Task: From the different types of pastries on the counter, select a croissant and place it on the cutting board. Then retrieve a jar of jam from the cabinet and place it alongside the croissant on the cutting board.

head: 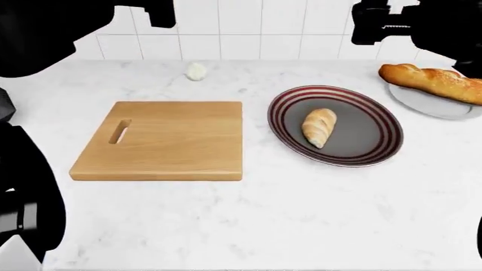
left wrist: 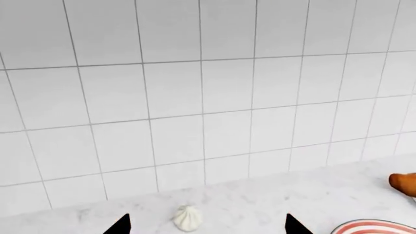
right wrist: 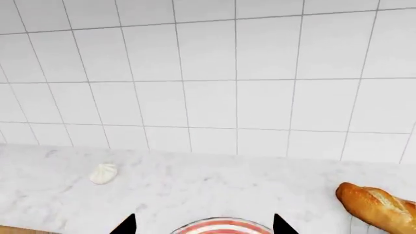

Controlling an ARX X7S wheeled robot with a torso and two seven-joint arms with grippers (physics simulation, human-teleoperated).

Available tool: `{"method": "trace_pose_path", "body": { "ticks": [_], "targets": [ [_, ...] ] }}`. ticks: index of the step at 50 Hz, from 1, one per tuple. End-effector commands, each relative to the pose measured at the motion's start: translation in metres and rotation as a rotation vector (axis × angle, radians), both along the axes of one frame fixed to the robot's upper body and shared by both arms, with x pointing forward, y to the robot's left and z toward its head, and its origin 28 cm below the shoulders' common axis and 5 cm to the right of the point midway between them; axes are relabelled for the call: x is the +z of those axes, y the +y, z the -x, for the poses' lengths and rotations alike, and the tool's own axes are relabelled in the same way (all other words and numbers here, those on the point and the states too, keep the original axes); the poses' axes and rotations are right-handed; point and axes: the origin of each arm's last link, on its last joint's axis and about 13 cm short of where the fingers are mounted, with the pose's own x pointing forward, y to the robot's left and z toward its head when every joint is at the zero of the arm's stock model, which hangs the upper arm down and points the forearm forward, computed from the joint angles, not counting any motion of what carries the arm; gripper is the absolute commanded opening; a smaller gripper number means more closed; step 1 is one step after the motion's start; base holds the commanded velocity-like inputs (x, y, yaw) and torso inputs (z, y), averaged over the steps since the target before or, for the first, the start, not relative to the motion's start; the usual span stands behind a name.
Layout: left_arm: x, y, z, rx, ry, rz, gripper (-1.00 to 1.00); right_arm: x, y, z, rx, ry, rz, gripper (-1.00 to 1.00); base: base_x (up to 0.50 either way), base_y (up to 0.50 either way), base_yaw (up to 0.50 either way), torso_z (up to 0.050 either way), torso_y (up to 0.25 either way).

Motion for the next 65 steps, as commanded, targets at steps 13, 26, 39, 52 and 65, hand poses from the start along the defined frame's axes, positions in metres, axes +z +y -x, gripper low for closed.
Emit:
{"method": "trace_pose_path", "body": {
  "ticks": [13, 26, 39, 52, 65],
  "targets": [
    [0.009, 0.011, 0.012, 0.014, -0.029, 0.028, 1.00, -0.015, 0.010, -0.030, -0.053, 0.499, -0.169, 1.00, 0.00, 0.00, 0.00, 0.000, 0.000],
    [0.008, 0.016, 0.014, 0.027, -0.032, 0.039, 1.00, -0.033, 0.017, -0.052, -0.060, 0.558, -0.074, 1.00, 0.00, 0.00, 0.00, 0.000, 0.000],
    [0.005, 0.018, 0.013, 0.028, -0.031, 0.051, 1.00, -0.051, 0.026, -0.060, -0.022, 0.612, 0.018, 1.00, 0.00, 0.00, 0.00, 0.000, 0.000],
    [-0.002, 0.020, 0.010, 0.034, -0.018, 0.056, 1.00, -0.067, 0.035, -0.064, 0.024, 0.658, 0.047, 1.00, 0.00, 0.00, 0.00, 0.000, 0.000],
    [-0.011, 0.021, 0.002, 0.039, -0.001, 0.069, 1.00, -0.084, 0.037, -0.067, 0.041, 0.692, 0.090, 1.00, 0.00, 0.00, 0.00, 0.000, 0.000]
  ]
}}
